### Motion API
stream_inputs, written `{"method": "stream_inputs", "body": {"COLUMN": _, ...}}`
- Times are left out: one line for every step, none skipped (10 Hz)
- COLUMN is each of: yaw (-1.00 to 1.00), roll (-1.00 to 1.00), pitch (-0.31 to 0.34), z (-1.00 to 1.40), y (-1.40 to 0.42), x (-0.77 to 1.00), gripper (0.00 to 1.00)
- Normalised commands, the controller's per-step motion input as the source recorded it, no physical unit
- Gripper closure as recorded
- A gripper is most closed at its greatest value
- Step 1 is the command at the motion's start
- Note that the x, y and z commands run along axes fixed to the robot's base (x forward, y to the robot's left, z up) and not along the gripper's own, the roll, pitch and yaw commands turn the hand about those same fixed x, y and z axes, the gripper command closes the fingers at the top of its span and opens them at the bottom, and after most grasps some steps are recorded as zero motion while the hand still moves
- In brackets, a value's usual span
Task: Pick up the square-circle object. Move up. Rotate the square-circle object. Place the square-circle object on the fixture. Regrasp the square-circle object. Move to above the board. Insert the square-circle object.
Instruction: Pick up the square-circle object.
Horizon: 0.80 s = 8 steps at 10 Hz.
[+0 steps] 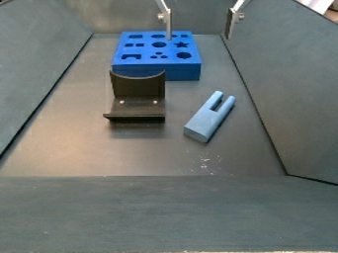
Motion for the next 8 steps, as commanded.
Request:
{"method": "stream_inputs", "body": {"yaw": 0.0, "roll": 0.0, "pitch": -0.007, "z": -0.02, "y": 0.0, "x": 0.0, "gripper": 0.0}}
{"method": "stream_inputs", "body": {"yaw": 0.0, "roll": -0.07, "pitch": -0.097, "z": -0.23, "y": 0.0, "x": 0.01, "gripper": 0.0}}
{"method": "stream_inputs", "body": {"yaw": -0.45, "roll": -0.01, "pitch": -0.026, "z": -0.46, "y": 0.09, "x": 0.0, "gripper": 0.0}}
{"method": "stream_inputs", "body": {"yaw": -0.49, "roll": -0.01, "pitch": -0.039, "z": -0.57, "y": 0.12, "x": -0.03, "gripper": 0.0}}
{"method": "stream_inputs", "body": {"yaw": -0.48, "roll": -0.03, "pitch": -0.086, "z": -0.8, "y": 0.14, "x": -0.06, "gripper": 0.0}}
{"method": "stream_inputs", "body": {"yaw": -0.73, "roll": -0.06, "pitch": -0.089, "z": -0.86, "y": 0.13, "x": -0.18, "gripper": 0.0}}
{"method": "stream_inputs", "body": {"yaw": -0.72, "roll": -0.07, "pitch": -0.066, "z": -0.91, "y": 0.15, "x": -0.22, "gripper": 0.0}}
{"method": "stream_inputs", "body": {"yaw": -0.68, "roll": -0.07, "pitch": -0.069, "z": -0.91, "y": 0.16, "x": -0.18, "gripper": 0.0}}
